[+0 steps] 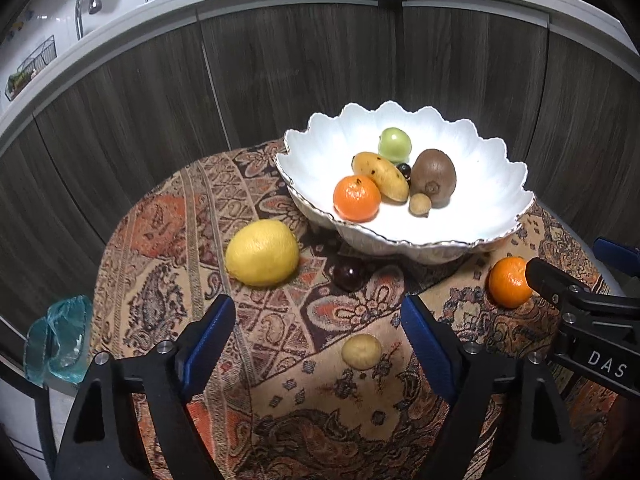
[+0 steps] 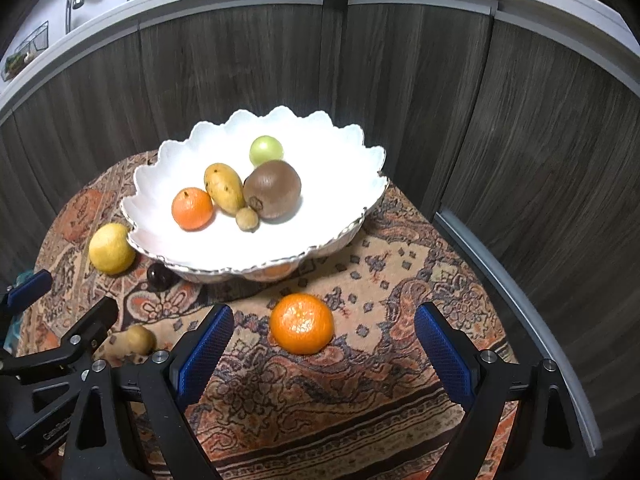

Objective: Organize fruits
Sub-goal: 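Withdraw both tools from the bowl back over the table, then grasp the small tan round fruit with the left tool while the right tool grasps a mandarin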

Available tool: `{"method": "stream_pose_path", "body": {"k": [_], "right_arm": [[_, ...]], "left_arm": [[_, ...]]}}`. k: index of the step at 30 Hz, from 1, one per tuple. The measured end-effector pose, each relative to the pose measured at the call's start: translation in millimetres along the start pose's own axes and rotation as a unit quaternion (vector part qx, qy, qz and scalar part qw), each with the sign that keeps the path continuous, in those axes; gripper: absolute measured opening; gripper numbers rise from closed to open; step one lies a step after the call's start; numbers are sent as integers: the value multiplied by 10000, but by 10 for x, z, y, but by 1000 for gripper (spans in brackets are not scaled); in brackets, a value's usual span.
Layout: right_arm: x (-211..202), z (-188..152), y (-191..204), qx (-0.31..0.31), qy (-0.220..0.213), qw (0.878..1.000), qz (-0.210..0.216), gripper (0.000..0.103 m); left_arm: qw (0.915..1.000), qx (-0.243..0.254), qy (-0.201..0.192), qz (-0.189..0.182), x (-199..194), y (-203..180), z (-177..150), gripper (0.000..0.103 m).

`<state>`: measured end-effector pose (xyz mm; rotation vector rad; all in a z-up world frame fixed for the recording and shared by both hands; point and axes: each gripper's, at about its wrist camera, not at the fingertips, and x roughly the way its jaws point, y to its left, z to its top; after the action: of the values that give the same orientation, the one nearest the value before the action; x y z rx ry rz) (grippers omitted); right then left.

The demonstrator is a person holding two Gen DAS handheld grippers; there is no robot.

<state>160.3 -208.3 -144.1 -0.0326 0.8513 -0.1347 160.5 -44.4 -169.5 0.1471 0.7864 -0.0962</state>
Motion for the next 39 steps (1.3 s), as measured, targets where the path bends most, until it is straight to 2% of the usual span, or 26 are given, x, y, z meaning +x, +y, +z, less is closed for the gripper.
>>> {"method": "stream_pose_path", "body": {"k": [16,20,25,27,29,31,33,35,39], "right_arm": [[315,-43,-17,4,210,9998,17,93],[397,-46,-2,-9,281,9996,54,93],[494,-66,1,24,410,9991,95,91],[519,-75,2,47,458,9988,149,85],[553,-88,12,52,542,9983,208,72],[595,-105,20,71,634,9975,294,65],[613,-105,35,75,643,9972,370,60],[602,-108,56,34,633,9971,422,49],[584,-124,73,32,611,9971,454,47]], "left_arm": [[9993,-7,306,-211,306,-90,-145,61],[9989,32,408,-221,384,-120,-176,58],[9975,24,613,-341,486,-137,-215,41],[9973,39,622,-387,492,-148,-221,36],[9972,67,629,-398,491,-160,-226,32],[9969,67,644,-450,494,-166,-231,28],[9968,63,644,-459,497,-162,-232,28],[9967,50,648,-486,497,-158,-228,27],[9967,33,638,-505,479,-151,-216,27]]}}
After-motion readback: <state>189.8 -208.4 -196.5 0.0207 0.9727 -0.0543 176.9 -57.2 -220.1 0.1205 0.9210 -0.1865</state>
